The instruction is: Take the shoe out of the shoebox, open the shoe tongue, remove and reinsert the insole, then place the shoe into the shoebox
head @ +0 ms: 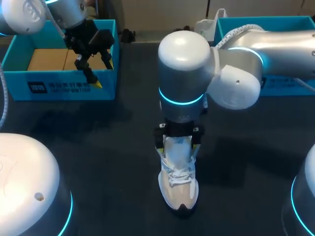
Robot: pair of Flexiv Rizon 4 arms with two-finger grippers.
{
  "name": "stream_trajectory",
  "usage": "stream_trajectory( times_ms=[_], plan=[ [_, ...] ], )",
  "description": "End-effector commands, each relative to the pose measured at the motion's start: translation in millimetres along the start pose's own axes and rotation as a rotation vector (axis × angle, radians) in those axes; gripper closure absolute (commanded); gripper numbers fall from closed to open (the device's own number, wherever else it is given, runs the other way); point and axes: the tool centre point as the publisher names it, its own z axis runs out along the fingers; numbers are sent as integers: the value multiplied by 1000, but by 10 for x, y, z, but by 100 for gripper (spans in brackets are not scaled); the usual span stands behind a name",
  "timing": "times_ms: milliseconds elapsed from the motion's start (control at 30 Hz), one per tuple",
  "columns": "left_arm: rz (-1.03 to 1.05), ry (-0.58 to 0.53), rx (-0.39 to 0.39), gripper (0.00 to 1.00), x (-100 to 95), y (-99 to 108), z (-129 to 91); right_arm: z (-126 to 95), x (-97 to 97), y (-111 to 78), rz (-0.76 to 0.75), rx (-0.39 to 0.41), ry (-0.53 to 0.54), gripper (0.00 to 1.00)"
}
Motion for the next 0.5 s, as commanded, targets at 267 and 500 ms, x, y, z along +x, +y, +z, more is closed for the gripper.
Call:
stream_trajectory(
  times_ms=[267, 500],
  plan=[
    [0, -1, -2, 0, 7, 2, -1, -197, 65, -261, 33, -15, -30, 0],
    [0, -1, -2, 0, 7, 2, -1, -402, 82, -468, 41, -28, -43, 0]
  ],
)
